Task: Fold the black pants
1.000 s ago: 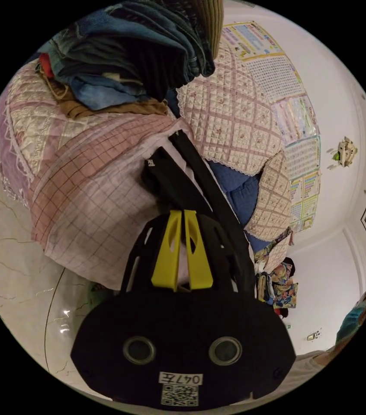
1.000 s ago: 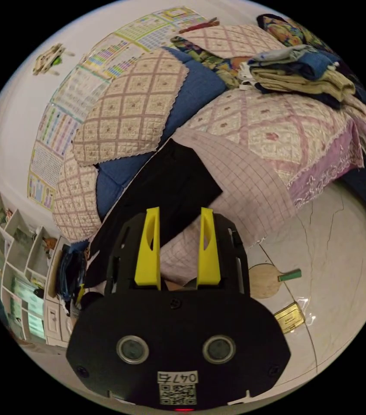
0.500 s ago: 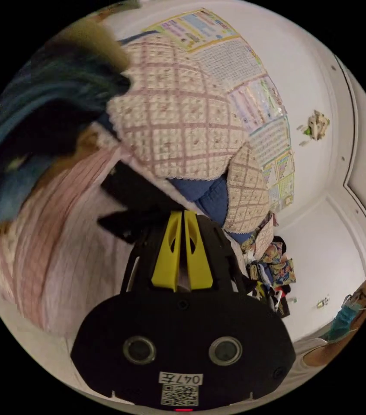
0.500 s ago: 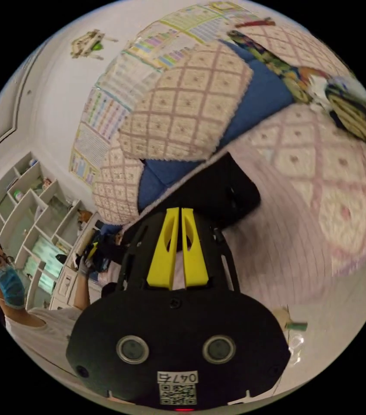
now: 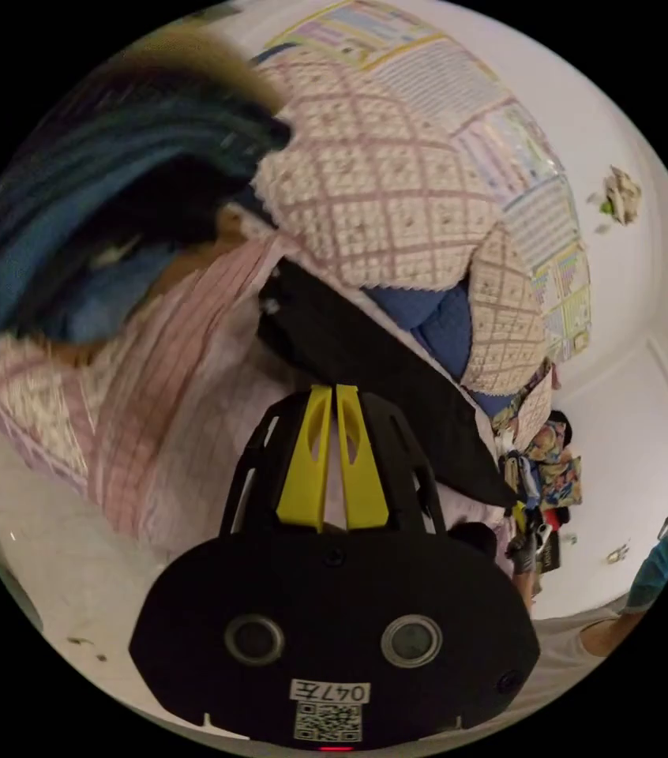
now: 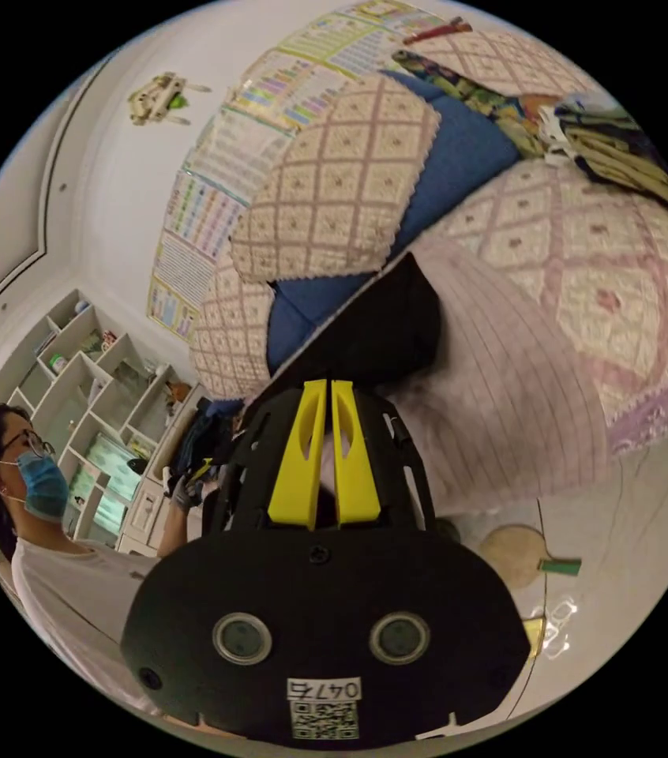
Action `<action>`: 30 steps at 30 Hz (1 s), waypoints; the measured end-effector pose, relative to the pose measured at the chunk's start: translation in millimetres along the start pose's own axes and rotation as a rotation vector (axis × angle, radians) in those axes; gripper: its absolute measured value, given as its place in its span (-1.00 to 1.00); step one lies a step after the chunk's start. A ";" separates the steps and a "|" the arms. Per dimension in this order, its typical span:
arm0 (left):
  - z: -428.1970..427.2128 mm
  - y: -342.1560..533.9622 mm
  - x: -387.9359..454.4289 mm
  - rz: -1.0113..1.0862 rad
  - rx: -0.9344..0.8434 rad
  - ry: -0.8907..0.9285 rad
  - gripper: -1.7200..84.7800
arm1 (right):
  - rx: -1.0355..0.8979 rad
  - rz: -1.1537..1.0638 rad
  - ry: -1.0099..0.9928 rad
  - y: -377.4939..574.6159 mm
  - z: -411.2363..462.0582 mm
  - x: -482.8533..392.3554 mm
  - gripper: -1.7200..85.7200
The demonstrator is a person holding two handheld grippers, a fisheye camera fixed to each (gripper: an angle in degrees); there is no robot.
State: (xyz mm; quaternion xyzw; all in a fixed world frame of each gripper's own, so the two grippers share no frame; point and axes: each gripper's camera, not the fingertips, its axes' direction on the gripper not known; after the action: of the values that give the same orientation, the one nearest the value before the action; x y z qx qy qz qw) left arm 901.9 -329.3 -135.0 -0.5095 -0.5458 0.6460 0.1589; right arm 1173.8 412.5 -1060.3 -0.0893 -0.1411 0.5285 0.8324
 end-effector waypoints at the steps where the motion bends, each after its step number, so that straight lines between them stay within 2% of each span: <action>1: 10.9 4.0 -21.6 -0.042 -0.023 0.004 -0.98 | -0.021 0.005 0.017 3.4 1.2 1.8 -0.99; 3: 22.0 2.4 -39.8 -0.071 -0.041 -0.003 -0.98 | -0.088 0.023 0.094 13.9 4.9 6.8 -0.99; 7: 32.4 -25.5 -54.3 -0.113 -0.042 0.015 -0.98 | -0.088 0.044 0.083 21.5 6.8 11.1 -0.99; 12: 25.1 -70.5 -51.5 -0.118 -0.009 0.027 -0.98 | -0.115 0.024 0.161 27.4 24.5 2.2 -0.98; 27: -9.6 -196.3 -12.9 -0.149 0.079 0.010 -0.96 | -0.175 0.009 0.272 69.4 78.3 -19.3 -0.98; 30: -33.1 -220.1 -1.3 -0.157 0.115 -0.045 -0.94 | -0.189 0.025 0.278 80.5 88.9 -22.9 -0.97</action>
State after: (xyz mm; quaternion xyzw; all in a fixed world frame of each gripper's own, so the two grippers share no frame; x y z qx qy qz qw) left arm 852.8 -234.4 60.2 -0.4404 -0.5494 0.6731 0.2260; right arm 1066.5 426.0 -1003.6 -0.2414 -0.0725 0.5056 0.8251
